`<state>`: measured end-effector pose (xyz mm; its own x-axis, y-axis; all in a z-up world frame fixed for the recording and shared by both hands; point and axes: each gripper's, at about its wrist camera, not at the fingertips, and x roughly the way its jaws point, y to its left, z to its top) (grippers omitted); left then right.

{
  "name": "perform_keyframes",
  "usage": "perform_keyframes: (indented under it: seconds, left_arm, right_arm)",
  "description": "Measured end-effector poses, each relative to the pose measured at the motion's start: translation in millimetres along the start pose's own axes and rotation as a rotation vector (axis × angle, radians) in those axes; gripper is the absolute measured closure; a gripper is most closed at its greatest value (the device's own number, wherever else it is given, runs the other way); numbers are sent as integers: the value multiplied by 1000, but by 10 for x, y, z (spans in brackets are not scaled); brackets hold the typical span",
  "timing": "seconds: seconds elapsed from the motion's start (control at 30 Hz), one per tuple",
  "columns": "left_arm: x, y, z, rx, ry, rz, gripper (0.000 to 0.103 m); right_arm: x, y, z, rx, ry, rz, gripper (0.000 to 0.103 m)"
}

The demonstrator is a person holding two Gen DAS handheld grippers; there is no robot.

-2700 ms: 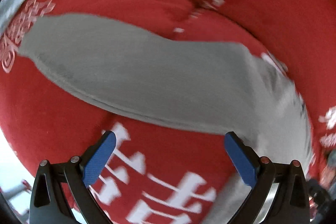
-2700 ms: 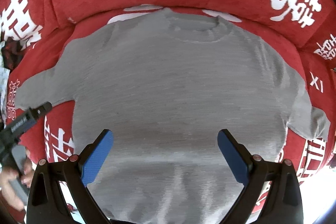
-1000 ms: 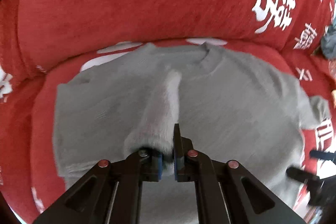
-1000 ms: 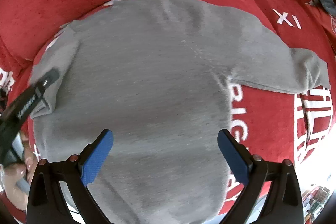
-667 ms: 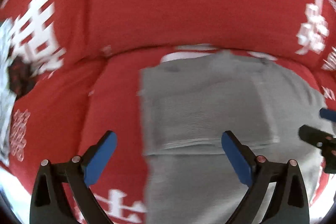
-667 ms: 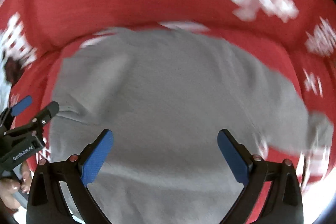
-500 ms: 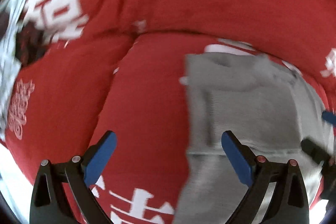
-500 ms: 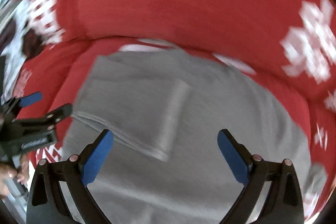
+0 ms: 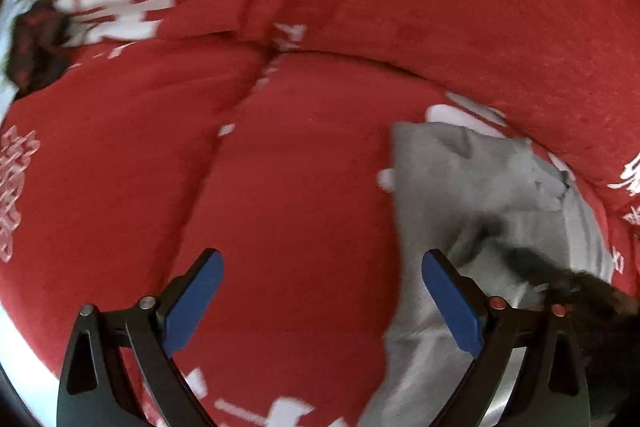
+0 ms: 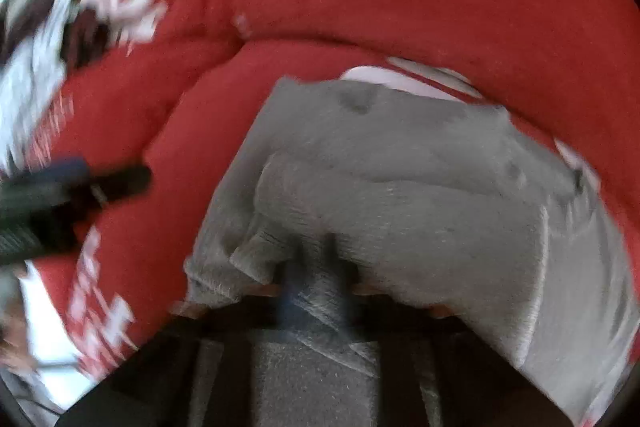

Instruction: Fold small clothes

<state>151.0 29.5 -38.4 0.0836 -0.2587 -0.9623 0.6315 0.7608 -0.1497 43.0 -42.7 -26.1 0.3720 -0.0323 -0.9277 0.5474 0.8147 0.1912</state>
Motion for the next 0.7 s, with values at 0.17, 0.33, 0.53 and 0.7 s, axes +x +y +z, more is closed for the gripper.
perform_keyframes:
  seconds: [0.17, 0.33, 0.53, 0.7]
  left_arm:
    - [263, -324, 309, 56, 8, -24, 4]
    - [586, -418, 463, 62, 83, -12, 4]
    - [656, -476, 524, 60, 113, -11, 15]
    - [530, -743, 622, 159, 109, -56, 88]
  right_arm:
    - [-620, -982, -53, 286, -140, -24, 98]
    - [-983, -2151, -500, 572, -174, -74, 95]
    - [-992, -2781, -1273, 884, -107, 57, 43]
    - [-835, -2781, -1437, 1005, -112, 160, 40]
